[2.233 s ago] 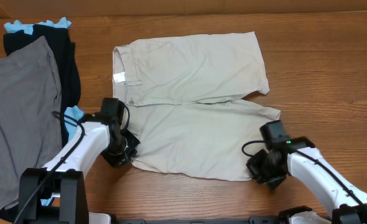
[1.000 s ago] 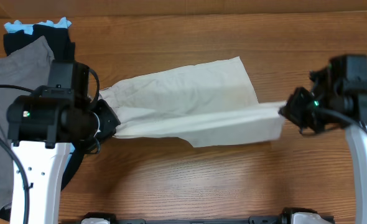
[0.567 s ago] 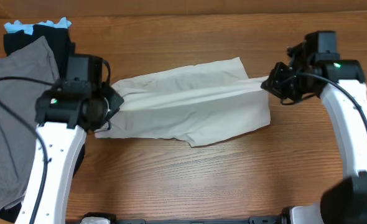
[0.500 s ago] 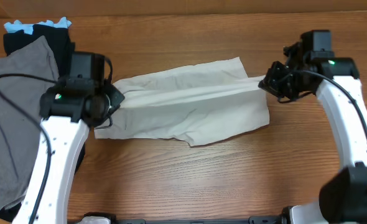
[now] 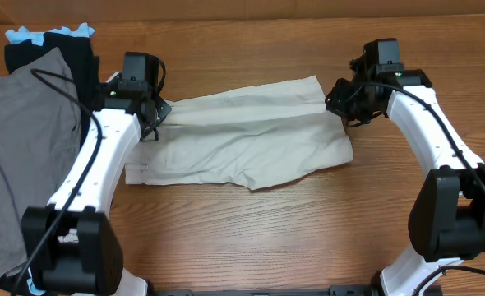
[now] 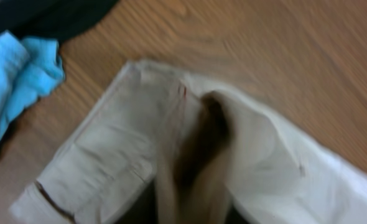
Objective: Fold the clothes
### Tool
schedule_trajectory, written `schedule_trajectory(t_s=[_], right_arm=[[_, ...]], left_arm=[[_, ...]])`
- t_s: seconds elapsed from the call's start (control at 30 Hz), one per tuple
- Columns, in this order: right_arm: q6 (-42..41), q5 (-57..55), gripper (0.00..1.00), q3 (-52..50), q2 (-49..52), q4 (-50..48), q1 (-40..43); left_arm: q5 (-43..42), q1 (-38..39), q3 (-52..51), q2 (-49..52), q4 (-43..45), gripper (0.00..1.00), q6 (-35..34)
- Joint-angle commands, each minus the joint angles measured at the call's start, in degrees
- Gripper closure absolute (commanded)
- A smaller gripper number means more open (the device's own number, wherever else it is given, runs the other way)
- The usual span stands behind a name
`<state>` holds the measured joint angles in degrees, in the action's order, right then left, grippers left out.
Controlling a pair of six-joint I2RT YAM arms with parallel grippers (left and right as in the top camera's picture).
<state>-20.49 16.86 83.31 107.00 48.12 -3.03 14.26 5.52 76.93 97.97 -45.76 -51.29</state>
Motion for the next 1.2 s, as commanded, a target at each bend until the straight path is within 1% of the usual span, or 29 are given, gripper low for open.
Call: schedule_trajectory(t_s=[0.0, 0.03, 0.07, 0.13, 0.17, 0.23, 0.33, 0.4, 0.47, 0.5, 0.53, 0.63, 0.8, 1.0, 1.17], right_arm=[[0.81, -8.68, 0.71, 1.14, 0.37, -1.40, 2.01], [0.83, -8.70, 0.48, 1.14, 0.39, -1.62, 2.01], [0.83, -8.70, 0.27, 1.14, 0.39, -1.86, 2.01], [0.83, -8.68, 0.04, 1.16, 0.39, -2.16, 2.03], [0.83, -8.61, 0.00, 1.20, 0.39, -2.12, 2.14], [0.85, -7.91, 0.00, 1.46, 0.39, -1.40, 2.51], [1.22, -6.03, 0.00, 2.60, 0.37, 1.03, 3.43], [2.51, -5.35, 0.00, 3.93, 0.37, 3.48, 3.76], [4.09, -5.22, 0.00, 4.98, 0.37, 5.25, 3.74], [5.27, -5.16, 0.00, 5.40, 0.37, 6.16, 3.72], [5.77, -4.98, 0.00, 5.40, 0.37, 6.47, 3.63], [6.05, -5.01, 0.00, 5.38, 0.39, 7.39, 3.63], [7.06, -5.01, 0.00, 5.38, 0.39, 8.00, 3.63], [7.06, -5.03, 0.00, 5.38, 0.39, 8.66, 3.63], [7.06, -5.27, 0.00, 5.16, 0.39, 9.49, 3.63]], left_arm=[[9.90, -2.14, -0.02, 2.91, 3.30, 0.27, 1.99], [9.90, -2.14, -0.02, 3.39, 4.22, 0.10, 3.08], [9.90, -2.14, 0.00, 3.82, 5.16, 0.00, 4.44], [9.86, -2.23, 0.13, 3.91, 6.51, 0.00, 7.41], [9.84, -2.34, 0.63, 3.69, 6.64, 0.00, 9.42], [9.38, -2.86, 2.73, 3.28, 4.98, 0.00, 12.70], [6.51, -3.91, 8.66, 3.04, -3.04, 0.00, 14.86], [2.27, -5.20, 12.85, 3.06, -9.97, 0.00, 16.81], [-2.71, -6.54, 14.36, 3.06, -13.94, 0.00, 17.88], [-7.45, -7.96, 13.97, 3.21, -15.47, 0.00, 19.52], [-9.46, -8.79, 13.38, 3.61, -15.87, 0.00, 20.46], [-13.66, -10.78, 11.04, 5.01, -15.41, 0.00, 22.88], [-21.00, -11.93, 9.51, 10.60, -10.64, 0.00, 32.44], [-21.33, -12.13, 9.51, 17.68, -4.85, 0.00, 35.34], [-20.85, -13.25, 9.51, 22.80, -2.75, 0.00, 39.17]])
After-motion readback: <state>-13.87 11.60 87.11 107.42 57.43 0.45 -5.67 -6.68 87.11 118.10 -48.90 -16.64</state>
